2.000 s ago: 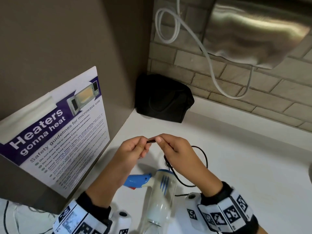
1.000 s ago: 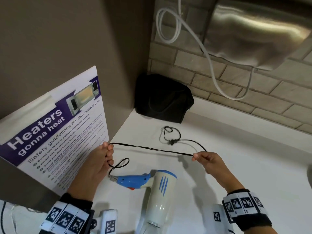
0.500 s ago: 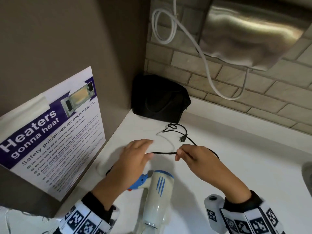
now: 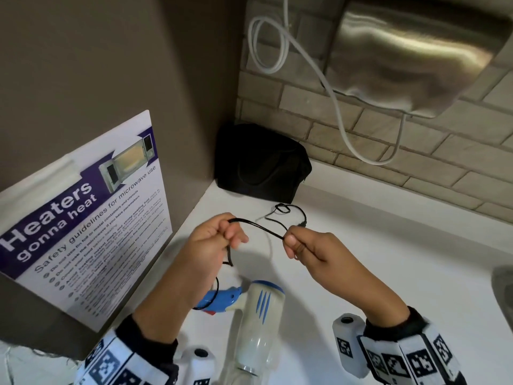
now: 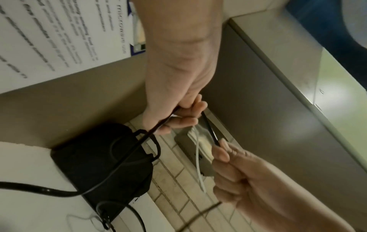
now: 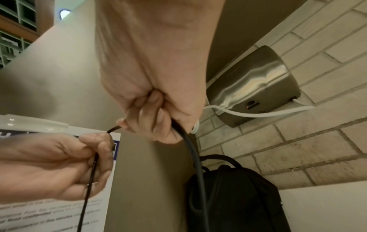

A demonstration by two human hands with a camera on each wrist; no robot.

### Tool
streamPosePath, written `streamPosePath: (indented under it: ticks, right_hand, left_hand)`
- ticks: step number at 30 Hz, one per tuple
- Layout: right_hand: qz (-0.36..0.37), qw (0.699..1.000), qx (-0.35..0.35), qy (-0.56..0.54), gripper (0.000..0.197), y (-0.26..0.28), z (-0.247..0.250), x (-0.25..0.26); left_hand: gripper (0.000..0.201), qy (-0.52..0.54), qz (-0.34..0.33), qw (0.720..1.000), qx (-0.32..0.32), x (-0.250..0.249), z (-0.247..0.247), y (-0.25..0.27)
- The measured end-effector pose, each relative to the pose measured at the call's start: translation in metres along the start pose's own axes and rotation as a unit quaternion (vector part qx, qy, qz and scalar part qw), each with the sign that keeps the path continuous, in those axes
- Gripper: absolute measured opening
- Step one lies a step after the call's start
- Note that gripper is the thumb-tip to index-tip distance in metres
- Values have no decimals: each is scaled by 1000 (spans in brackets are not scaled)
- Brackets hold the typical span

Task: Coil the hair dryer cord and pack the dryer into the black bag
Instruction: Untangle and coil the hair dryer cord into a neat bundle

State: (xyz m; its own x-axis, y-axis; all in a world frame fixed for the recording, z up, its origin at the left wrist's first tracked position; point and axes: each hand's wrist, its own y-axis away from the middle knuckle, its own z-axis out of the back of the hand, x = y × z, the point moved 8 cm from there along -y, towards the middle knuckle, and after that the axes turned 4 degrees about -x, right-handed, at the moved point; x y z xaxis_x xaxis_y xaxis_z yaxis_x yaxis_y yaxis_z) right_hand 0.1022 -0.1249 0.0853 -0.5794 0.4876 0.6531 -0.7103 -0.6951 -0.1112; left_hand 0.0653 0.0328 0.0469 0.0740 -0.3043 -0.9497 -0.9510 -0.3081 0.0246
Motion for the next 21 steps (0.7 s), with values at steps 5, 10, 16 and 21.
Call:
streamPosePath:
  ticks: [5,10,16,21]
  right_hand:
    - [3,1000,-19,-1,30,-2,-3,-20]
    - [-12,1000,-22,-16,28,-6,-14,-47]
    - [-45,998,-20,36,26,-6,-29,-91]
    - [-82,992,-15,96,28,-8,-32,-113]
  left_hand:
    - [52,129,35,987,-88,2,32,-6]
    - [51,172,57,977,-115,13,57,-9]
    - [53,192,80,965,-160,32,87,-13]
    - [54,196,86,961,-173,43,94,-14]
